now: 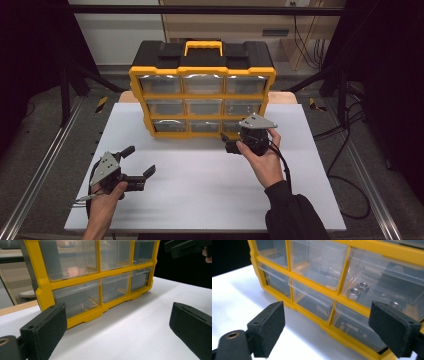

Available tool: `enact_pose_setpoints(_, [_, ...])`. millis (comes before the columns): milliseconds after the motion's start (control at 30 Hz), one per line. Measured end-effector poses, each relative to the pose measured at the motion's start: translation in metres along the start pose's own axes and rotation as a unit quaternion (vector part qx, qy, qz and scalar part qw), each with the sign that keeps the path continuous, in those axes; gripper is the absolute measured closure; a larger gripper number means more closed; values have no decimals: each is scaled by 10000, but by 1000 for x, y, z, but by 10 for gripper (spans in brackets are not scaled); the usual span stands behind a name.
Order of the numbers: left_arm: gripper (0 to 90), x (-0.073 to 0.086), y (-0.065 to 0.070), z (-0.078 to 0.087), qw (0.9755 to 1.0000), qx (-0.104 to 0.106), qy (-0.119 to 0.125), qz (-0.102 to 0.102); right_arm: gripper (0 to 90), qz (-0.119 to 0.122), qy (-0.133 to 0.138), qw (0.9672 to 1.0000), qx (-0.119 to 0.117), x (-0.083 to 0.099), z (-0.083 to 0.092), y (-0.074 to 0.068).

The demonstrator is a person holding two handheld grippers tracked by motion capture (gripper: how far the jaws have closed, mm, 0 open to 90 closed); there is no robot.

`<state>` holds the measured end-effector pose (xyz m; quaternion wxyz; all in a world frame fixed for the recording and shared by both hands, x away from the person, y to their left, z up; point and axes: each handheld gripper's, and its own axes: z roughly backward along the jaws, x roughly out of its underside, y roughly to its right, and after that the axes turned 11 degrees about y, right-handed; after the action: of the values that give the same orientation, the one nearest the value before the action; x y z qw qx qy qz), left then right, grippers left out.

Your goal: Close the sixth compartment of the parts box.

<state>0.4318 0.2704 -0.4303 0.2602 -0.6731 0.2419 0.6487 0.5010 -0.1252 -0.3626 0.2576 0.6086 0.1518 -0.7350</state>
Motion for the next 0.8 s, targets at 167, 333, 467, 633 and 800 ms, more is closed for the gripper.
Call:
enact_pose_setpoints(167, [12,0,0,0,10000,1,3,4,133,133,219,9996,73,-1,5,0])
enact_pose_setpoints(333, [12,0,1,0,10000,23,-23,-15,131,340,365,9985,227,-1,10,1])
enact_pose_setpoints(467, [12,0,1,-1,10000,26,-23,-17,127,373,473,9979,246,-1,15,4])
enact_pose_setpoints(633, [12,0,1,-1,10000,30,-17,-20,139,369,565,9975,200,3,22,4])
enact_pose_setpoints(800, [12,0,1,-1,10000,34,-17,-18,120,360,608,9974,-117,11,28,4])
